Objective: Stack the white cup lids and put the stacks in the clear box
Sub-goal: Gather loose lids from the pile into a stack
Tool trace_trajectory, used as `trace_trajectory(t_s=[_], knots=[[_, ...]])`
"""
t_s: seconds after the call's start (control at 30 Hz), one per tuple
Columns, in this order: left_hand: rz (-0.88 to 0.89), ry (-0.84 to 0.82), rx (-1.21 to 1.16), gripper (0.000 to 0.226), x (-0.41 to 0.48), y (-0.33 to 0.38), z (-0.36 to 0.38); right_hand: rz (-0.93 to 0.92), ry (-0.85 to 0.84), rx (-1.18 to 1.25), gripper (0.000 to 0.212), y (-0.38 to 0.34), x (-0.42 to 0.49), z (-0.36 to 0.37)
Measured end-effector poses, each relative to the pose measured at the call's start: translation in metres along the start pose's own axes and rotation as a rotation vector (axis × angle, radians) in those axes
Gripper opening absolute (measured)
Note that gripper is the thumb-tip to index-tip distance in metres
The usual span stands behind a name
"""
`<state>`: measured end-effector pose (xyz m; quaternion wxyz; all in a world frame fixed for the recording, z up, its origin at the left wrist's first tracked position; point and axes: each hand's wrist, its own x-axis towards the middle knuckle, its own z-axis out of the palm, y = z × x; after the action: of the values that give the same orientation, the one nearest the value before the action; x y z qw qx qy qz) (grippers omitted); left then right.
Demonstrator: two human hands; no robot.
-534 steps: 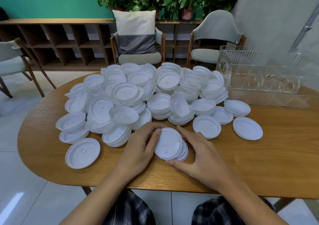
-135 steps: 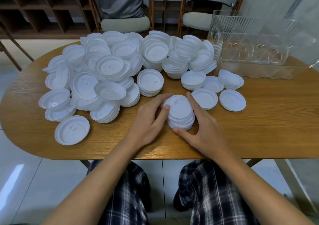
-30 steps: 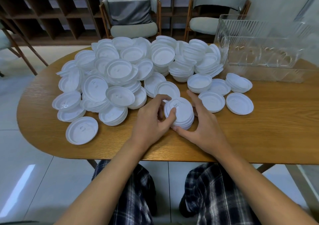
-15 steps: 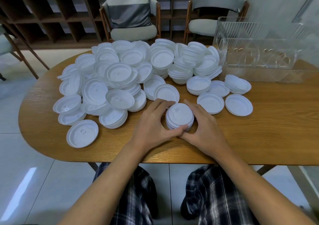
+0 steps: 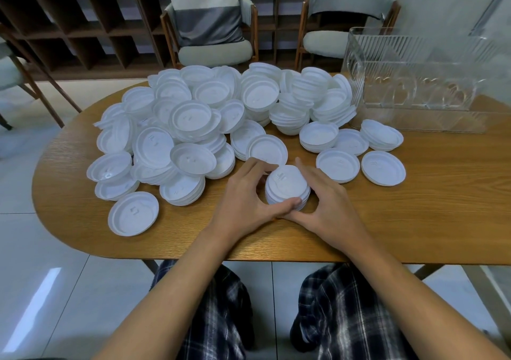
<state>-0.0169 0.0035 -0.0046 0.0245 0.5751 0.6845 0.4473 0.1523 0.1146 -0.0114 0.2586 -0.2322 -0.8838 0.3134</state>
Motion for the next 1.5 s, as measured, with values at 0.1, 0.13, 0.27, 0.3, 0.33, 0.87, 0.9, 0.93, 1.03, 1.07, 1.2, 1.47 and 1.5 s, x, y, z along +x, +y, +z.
trace_trajectory(t_s=[0.1, 0.13, 0.27, 0.3, 0.33, 0.87, 0.9, 0.93, 1.03, 1.07, 1.2, 1.47, 1.5], knots=[[-0.003, 0.000, 0.003, 0.065, 0.001, -0.002, 0.001, 0.012, 0.002, -0.005, 0.099, 0.001, 0.001, 0.001], [0.001, -0.001, 0.008, 0.066, 0.001, -0.003, 0.001, 0.016, 0.002, -0.010, 0.099, 0.001, 0.001, 0.001], [0.001, -0.004, 0.051, 0.074, 0.001, -0.006, 0.002, 0.024, -0.004, -0.020, 0.102, 0.001, 0.000, 0.001], [-0.011, 0.001, 0.059, 0.075, 0.001, -0.006, 0.001, 0.028, -0.005, -0.017, 0.103, 0.001, 0.000, 0.001], [-0.028, 0.009, 0.057, 0.075, 0.001, -0.004, 0.000, 0.036, -0.005, -0.015, 0.105, 0.000, 0.000, 0.001], [0.008, 0.176, 0.393, 0.008, 0.004, -0.019, 0.010, 0.088, 0.046, -0.059, 0.090, 0.000, -0.002, 0.002], [0.004, 0.172, 0.386, 0.008, 0.003, -0.019, 0.010, 0.085, 0.044, -0.064, 0.090, 0.000, -0.002, 0.002], [-0.001, 0.171, 0.379, 0.009, 0.004, -0.019, 0.011, 0.080, 0.045, -0.066, 0.090, 0.000, -0.002, 0.002], [-0.002, 0.183, 0.367, 0.011, 0.005, -0.015, 0.009, 0.066, 0.050, -0.059, 0.092, -0.001, -0.002, 0.002], [0.004, 0.187, 0.367, 0.010, 0.005, -0.013, 0.008, 0.060, 0.048, -0.061, 0.093, -0.001, -0.002, 0.002], [0.017, 0.222, 0.305, 0.008, 0.004, -0.009, 0.005, 0.057, 0.048, -0.074, 0.092, 0.000, -0.001, 0.002], [0.049, 0.272, 0.227, 0.025, 0.003, -0.009, 0.004, 0.069, 0.053, -0.043, 0.088, -0.002, -0.002, 0.002], [0.060, 0.290, 0.212, 0.028, 0.003, -0.009, 0.004, 0.070, 0.053, -0.044, 0.089, -0.002, -0.002, 0.002]])
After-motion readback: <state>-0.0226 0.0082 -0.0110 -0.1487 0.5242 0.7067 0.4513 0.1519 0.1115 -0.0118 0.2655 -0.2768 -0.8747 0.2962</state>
